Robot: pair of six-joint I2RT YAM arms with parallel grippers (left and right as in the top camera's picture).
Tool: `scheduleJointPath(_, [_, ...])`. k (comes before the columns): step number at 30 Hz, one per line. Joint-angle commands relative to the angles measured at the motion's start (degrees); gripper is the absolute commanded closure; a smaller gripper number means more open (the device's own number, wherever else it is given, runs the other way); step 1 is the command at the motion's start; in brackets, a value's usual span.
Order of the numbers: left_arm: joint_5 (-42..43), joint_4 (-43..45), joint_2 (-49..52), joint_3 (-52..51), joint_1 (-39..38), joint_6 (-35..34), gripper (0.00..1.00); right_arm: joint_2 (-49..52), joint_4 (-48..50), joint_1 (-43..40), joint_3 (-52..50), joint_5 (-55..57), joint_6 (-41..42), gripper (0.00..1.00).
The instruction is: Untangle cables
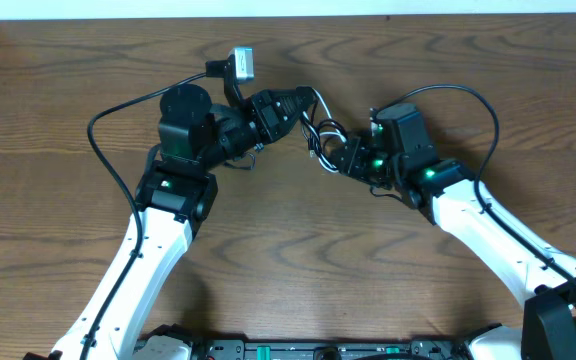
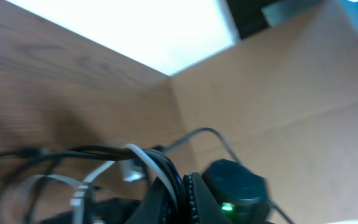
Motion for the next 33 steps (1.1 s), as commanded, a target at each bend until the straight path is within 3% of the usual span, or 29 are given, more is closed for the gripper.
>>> scheduleJointPath(1, [-10.4,-1.0,-1.4,0.9,1.0,6.3,0.93,1.2,-4.7,-2.4,-1.3,3.4,-3.9,0.6])
scheduleJointPath(8, [-24.9,-14.5,-1.4,0.9,1.0,15.5,0.92,1.2,-12.7,-6.1,-1.3,7.0,-8.6,0.59])
scheduleJointPath(13, [-24.9,-18.4,-1.4,0.9,1.0,17.4,0.92,1.2,-17.4,-8.1,-1.3,9.5,-9.9,0.6])
scheduleJointPath(21, [-19.6,-29.1,-1.4,0.9,-0.2,17.6,0.93,1.2,-16.7,-8.4,-1.3,6.3,-13.6,0.6])
scheduleJointPath(29, [-19.9,-35.3,-1.3,0.5,-2.2,22.6,0.92,1.2,-15.3,-8.4,-1.3,0.5,-16.3,0.59])
scheduleJointPath(33, [-24.1,-35.0,-1.2,0.4,-2.2,22.5,0.92,1.2,-14.9,-8.5,-1.3,0.5,-16.3,0.56])
